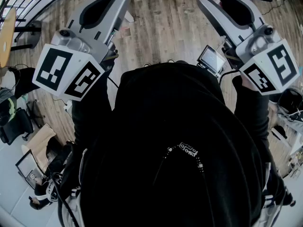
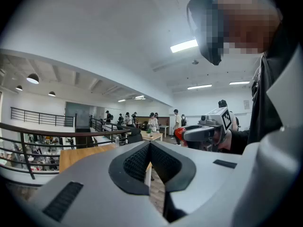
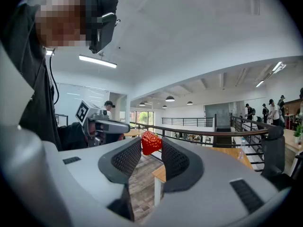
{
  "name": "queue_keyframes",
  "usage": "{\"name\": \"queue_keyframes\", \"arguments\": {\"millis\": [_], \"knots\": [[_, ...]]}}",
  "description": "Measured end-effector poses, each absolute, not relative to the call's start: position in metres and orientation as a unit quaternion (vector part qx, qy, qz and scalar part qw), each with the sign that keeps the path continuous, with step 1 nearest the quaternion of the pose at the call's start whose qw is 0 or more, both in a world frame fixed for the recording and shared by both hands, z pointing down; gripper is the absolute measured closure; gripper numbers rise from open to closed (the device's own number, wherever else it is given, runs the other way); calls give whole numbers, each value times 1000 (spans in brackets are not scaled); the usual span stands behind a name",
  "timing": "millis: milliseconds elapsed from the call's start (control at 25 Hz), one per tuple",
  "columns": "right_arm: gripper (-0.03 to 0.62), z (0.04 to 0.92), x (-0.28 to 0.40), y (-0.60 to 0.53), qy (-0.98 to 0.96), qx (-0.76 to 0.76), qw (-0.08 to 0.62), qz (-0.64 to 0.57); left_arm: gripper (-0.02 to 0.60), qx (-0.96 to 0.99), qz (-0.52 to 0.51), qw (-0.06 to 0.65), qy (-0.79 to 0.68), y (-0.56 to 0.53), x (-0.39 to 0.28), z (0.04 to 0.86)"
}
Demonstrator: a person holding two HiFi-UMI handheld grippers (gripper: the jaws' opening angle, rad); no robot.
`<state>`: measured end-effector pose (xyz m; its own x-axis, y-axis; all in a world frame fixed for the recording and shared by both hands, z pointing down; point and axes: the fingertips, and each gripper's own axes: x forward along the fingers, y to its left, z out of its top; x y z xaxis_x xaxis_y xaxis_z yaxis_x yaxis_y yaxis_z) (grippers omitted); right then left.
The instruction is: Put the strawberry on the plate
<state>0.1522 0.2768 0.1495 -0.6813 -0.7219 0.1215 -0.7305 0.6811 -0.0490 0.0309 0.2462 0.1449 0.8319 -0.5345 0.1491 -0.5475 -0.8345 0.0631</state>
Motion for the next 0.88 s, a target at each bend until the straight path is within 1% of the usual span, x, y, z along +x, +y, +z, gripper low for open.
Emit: {"name": "queue_keyframes", "arguments": {"millis": [160, 360, 600, 880], "knots": [[447, 153, 152, 279, -915, 398, 38, 47, 580, 957, 44, 88, -274, 247, 26, 155], [447, 154, 151, 284, -918, 390, 42, 51, 580, 952, 86, 61, -286, 248, 27, 171], [447, 155, 139, 284, -926, 371, 48, 42, 580, 957, 102, 39, -269, 257, 43, 171], [447, 156, 146, 289, -926, 372, 38, 53, 580, 953, 93, 53, -283, 264, 56, 170]]}}
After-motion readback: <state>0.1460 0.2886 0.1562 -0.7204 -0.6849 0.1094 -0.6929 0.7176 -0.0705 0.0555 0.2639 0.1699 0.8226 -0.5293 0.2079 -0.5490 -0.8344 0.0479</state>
